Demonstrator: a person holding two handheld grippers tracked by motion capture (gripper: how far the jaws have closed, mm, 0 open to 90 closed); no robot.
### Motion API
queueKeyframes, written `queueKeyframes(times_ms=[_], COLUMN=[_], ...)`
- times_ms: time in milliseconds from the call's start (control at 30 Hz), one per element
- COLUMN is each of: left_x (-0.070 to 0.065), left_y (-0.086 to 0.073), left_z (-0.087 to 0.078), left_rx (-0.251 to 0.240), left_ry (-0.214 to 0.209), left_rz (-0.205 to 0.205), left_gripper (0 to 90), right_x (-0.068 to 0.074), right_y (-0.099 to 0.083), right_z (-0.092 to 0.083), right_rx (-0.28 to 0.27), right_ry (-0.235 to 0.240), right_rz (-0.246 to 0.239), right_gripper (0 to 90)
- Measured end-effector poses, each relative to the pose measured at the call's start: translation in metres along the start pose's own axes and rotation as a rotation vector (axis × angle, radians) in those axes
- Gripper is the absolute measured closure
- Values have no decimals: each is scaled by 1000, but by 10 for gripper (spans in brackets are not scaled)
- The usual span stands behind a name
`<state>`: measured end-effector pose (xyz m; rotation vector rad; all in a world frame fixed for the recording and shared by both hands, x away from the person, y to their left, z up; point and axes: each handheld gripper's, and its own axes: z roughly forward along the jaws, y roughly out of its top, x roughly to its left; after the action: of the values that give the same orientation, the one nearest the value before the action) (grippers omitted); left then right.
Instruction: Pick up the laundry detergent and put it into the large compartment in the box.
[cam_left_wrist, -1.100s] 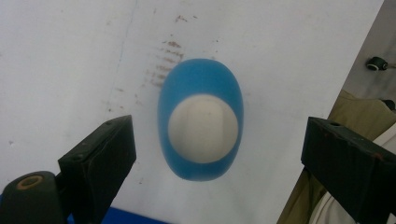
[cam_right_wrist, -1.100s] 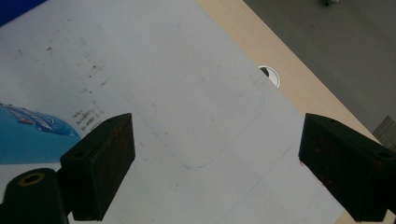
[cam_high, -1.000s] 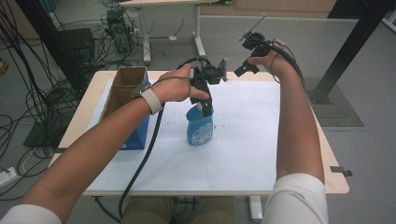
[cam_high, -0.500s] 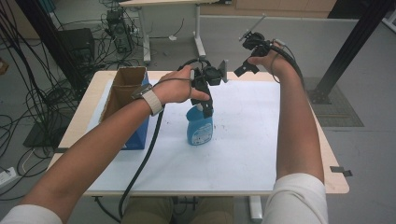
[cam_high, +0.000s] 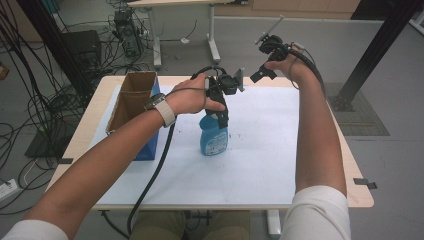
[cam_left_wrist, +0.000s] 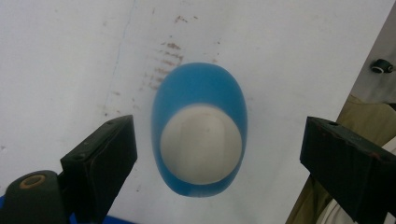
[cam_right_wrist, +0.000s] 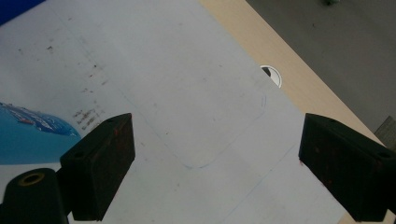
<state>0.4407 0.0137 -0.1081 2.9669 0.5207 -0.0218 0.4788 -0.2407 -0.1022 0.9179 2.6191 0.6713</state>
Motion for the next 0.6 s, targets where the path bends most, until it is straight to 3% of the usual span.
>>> queueKeyframes(times_ms=[167,300,600], left_x=[0,-1,-1], left_y=[-1,2,4], left_z=[6,9,17], left_rx=[-11,0,8], left_ry=[-8,-1,6], left_rz=[-17,0,-3], left_gripper=[113,113,117], right_x=[0,1,0], right_y=[0,1,1], right_z=[0,1,2], right_rx=[-1,-1,-3], right_ry=[0,1,3], right_rz=[1,0,-3], right_gripper=[108,108,108])
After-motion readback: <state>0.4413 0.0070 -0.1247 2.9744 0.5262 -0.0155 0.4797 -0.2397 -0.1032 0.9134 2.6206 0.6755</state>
